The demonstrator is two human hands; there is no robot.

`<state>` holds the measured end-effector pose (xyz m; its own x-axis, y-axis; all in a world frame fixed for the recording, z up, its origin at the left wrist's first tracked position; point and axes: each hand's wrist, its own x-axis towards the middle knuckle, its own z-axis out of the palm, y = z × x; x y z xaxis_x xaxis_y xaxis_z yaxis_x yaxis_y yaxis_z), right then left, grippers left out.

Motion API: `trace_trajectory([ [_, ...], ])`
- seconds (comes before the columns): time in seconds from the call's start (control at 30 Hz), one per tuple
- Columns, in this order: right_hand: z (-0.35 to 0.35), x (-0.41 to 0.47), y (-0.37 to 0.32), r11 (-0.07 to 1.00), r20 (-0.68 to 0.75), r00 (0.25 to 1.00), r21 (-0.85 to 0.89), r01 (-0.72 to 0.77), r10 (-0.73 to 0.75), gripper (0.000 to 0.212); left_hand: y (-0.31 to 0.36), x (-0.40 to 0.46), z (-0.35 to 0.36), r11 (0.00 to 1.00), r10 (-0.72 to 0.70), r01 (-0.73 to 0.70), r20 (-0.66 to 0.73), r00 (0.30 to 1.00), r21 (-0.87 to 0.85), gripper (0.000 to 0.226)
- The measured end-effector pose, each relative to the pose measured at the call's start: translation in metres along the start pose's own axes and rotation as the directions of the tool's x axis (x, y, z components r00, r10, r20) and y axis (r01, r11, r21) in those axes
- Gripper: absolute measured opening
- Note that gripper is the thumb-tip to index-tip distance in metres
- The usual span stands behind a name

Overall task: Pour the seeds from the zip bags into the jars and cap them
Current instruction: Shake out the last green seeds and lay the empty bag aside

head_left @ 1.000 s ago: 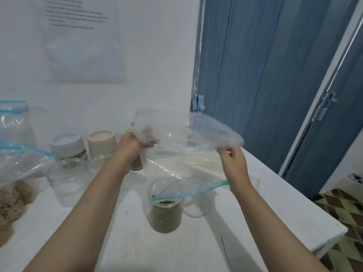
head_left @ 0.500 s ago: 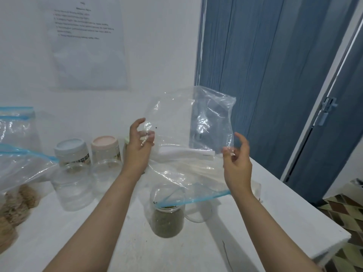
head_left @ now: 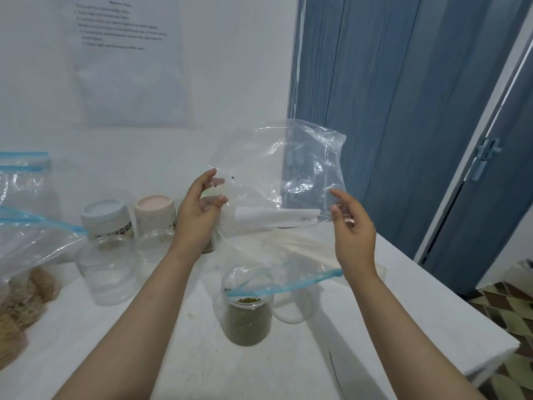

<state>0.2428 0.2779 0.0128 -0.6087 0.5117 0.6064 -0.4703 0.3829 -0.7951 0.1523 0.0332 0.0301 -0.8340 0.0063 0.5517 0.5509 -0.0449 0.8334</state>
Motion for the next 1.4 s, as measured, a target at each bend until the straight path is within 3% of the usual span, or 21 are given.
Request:
trace_trajectory([
  [0.13, 0.003, -0.003, -0.006, 0.999, 0.033, 0.998, 0.02, 0.044, -0.045, 0.042, 0.001, -0.001, 0.003, 0.991, -0.035, 0.03, -0.032, 0.999, -0.129, 0.045],
  [0.23, 0.003, -0.004, -0.006, 0.994, 0.044, 0.993, 0.037, 0.106, -0.108, 0.052, 0.007, 0.005, 0.005, 0.951, -0.189, 0.15, -0.126, 0.974, -0.269, 0.042],
  [0.33, 0.001, -0.004, -0.004, 0.988, 0.047, 0.987, 0.033, 0.154, -0.155, 0.048, 0.01, 0.014, 0.003, 0.909, -0.3, 0.253, -0.096, 0.949, -0.331, 0.024],
  [0.4, 0.0, -0.005, -0.003, 0.986, 0.043, 0.985, 0.031, 0.166, -0.167, 0.047, 0.013, 0.017, 0.001, 0.927, -0.274, 0.24, -0.083, 0.958, -0.286, 0.015],
  [0.5, -0.001, -0.005, -0.003, 0.989, 0.019, 0.99, 0.053, 0.14, -0.141, 0.047, 0.019, 0.018, 0.0, 0.945, -0.231, 0.199, -0.099, 0.968, -0.259, 0.02],
  [1.0, -0.001, 0.001, -0.017, 0.985, -0.004, 0.996, 0.15, 0.09, -0.09, 0.032, 0.022, 0.004, 0.001, 0.891, -0.173, 0.158, 0.004, 0.985, -0.426, 0.025],
  [1.4, 0.002, -0.001, -0.014, 0.991, 0.035, 0.996, 0.114, 0.076, -0.08, 0.025, 0.018, 0.004, -0.003, 0.904, -0.149, 0.144, 0.02, 0.989, -0.401, 0.021],
])
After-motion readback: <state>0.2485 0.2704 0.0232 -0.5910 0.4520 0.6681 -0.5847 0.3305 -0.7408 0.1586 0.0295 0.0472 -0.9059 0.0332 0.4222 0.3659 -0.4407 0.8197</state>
